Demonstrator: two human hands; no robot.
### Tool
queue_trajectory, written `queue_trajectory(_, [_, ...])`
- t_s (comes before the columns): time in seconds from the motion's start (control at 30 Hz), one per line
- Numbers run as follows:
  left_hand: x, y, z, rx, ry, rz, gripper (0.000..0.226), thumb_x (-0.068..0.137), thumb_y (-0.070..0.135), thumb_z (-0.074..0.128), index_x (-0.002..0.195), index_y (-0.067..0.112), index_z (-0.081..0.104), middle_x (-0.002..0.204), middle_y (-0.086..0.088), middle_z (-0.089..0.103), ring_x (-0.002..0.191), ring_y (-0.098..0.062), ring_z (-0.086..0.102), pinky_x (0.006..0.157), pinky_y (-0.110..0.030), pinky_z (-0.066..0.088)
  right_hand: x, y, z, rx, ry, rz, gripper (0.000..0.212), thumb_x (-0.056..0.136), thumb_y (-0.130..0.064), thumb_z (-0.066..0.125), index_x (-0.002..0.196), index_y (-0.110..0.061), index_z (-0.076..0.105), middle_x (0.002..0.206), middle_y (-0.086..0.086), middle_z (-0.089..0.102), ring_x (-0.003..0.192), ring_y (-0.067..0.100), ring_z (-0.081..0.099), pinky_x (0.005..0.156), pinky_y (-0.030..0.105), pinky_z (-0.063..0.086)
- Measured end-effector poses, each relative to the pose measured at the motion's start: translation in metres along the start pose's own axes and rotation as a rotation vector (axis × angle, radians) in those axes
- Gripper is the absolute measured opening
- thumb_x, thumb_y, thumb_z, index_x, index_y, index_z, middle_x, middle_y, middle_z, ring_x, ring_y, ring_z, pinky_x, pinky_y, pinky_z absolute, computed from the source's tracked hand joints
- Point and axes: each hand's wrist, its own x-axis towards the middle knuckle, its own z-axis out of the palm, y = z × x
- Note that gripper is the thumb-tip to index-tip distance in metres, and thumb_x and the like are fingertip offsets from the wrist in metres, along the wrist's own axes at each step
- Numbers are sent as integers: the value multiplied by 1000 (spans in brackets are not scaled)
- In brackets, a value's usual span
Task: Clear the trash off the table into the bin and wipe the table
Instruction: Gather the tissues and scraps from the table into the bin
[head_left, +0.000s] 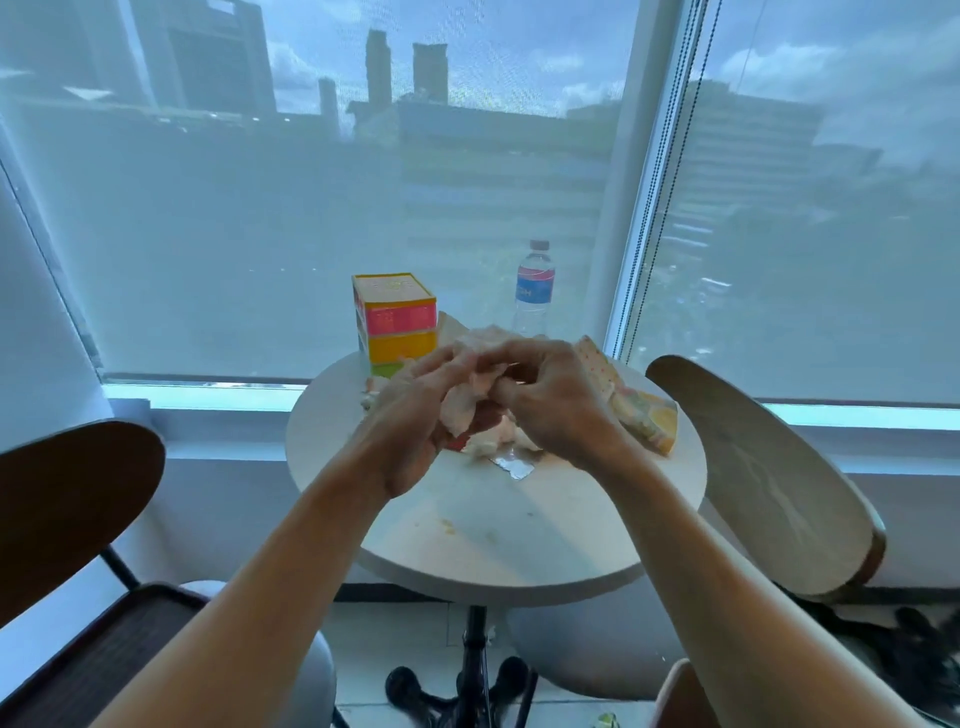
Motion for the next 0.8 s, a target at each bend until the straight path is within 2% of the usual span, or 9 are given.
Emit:
queue_trajectory(0.1, [3,-5,-11,107,77,49,18,97,21,55,105,15,69,99,-8,73,83,-21,70,64,-30,55,4,5,3,-143,-134,8,31,88,-7,57,104,-26,75,101,-3,73,96,11,67,89,30,54])
queue_trajectory(0.2, [6,-8,-23,86,203,88,18,94,8,59,110,8,67,99,-12,72,81,-18,72,66,-27,57,6,13,2,-285,-62,67,34,88,-10,61,112,-32,71,114,-9,68,102,8,61,92,26,49])
queue_trajectory(0.27, [6,-8,-28,98,237,105,18,91,5,62,107,9,68,98,-12,73,81,-17,72,64,-25,57,5,24,5,-441,-85,133,36,87,-16,61,119,-30,67,119,-5,66,104,12,60,92,30,48])
queue_trajectory(0.37, [3,-9,-31,134,234,128,16,87,6,65,100,13,71,99,-11,73,85,-18,72,68,-26,58,0,44,13,-659,-204,180,40,87,-30,61,127,-28,62,125,5,62,112,23,57,98,38,44])
queue_trajectory(0.43, [2,-10,-31,148,231,136,15,88,6,65,97,16,71,99,-11,73,84,-16,71,68,-25,57,-3,49,17,-742,-221,162,37,90,-37,58,125,-30,61,118,6,61,110,26,53,97,40,42])
queue_trajectory(0.53, [1,-11,-29,157,239,136,18,89,3,62,94,18,70,96,-9,72,79,-13,71,66,-22,56,-2,51,17,-717,-141,78,27,91,-31,58,116,-25,67,110,6,66,99,24,58,86,37,47])
queue_trajectory(0.63, [-1,-14,-24,187,238,135,17,91,3,61,94,18,70,95,-7,73,78,-12,72,67,-23,57,-2,49,10,-537,-34,60,21,89,-27,63,109,-21,69,105,5,69,95,20,62,80,32,48])
queue_trajectory(0.8, [-2,-23,-9,226,213,125,13,91,12,62,101,14,70,95,-8,74,79,-14,71,65,-26,55,-7,42,-23,-230,118,106,25,87,-41,68,107,-27,66,94,-4,66,78,7,59,73,28,51])
